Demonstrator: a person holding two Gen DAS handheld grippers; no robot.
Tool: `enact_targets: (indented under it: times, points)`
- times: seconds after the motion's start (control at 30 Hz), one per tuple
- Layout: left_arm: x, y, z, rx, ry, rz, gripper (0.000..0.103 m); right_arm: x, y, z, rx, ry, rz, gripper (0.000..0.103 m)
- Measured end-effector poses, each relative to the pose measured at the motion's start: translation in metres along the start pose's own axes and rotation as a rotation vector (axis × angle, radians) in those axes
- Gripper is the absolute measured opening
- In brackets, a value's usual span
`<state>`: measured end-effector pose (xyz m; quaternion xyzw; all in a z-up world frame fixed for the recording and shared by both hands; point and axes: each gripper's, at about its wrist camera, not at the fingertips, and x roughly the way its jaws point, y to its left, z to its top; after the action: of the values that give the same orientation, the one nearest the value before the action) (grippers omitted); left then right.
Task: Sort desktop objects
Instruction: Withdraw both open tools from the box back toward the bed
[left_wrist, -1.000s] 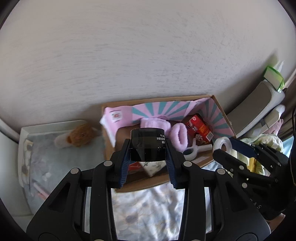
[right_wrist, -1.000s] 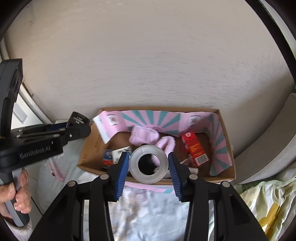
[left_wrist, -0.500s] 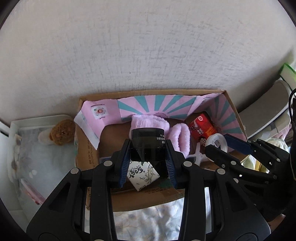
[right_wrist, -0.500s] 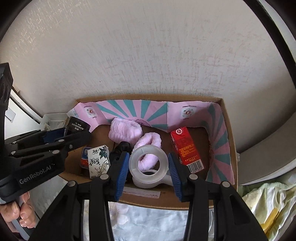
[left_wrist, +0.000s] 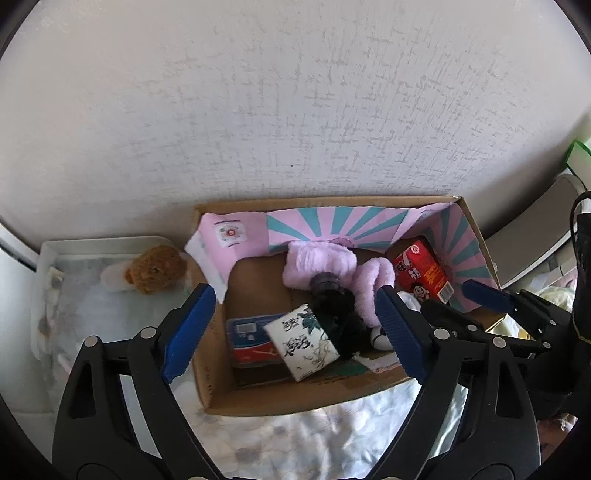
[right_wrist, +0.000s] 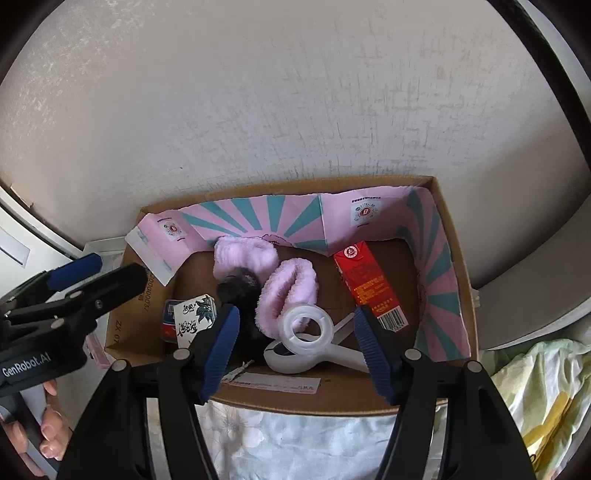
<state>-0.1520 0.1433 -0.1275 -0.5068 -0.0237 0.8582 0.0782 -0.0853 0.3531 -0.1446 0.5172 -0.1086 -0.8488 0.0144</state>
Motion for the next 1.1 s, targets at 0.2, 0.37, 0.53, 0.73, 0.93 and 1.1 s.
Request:
enact_targets:
  times: [0.2,0.37,0.53,0.73,0.93,1.1]
  points:
    - [-0.014,0.008,-0.011,0.011,-0.007,-0.023,0.088,-0.014,0.019,-0.016,-0.038,-0.024,-0.050,0.061]
    - [-0.025,0.015,-0.024,0.027,-0.002,-0.045,0.088,-0.023,0.031,-0.036,-0.049,-0.031,-0.087,0.061]
    - [-0.034,0.019,-0.039,0.045,0.004,-0.066,0.088,-0.028,0.033,-0.062,-0.014,-0.028,-0.110,0.061]
    - [-0.045,0.019,-0.057,0.071,0.006,-0.085,0.088,-0.040,0.029,-0.095,0.055,-0.025,-0.132,0.061]
    - [-0.056,0.019,-0.074,0.094,0.007,-0.098,0.088,-0.045,0.029,-0.130,0.114,-0.017,-0.129,0.061]
    - [-0.064,0.027,-0.083,0.092,0.004,-0.106,0.088,-0.044,0.042,-0.156,0.132,-0.009,-0.104,0.061]
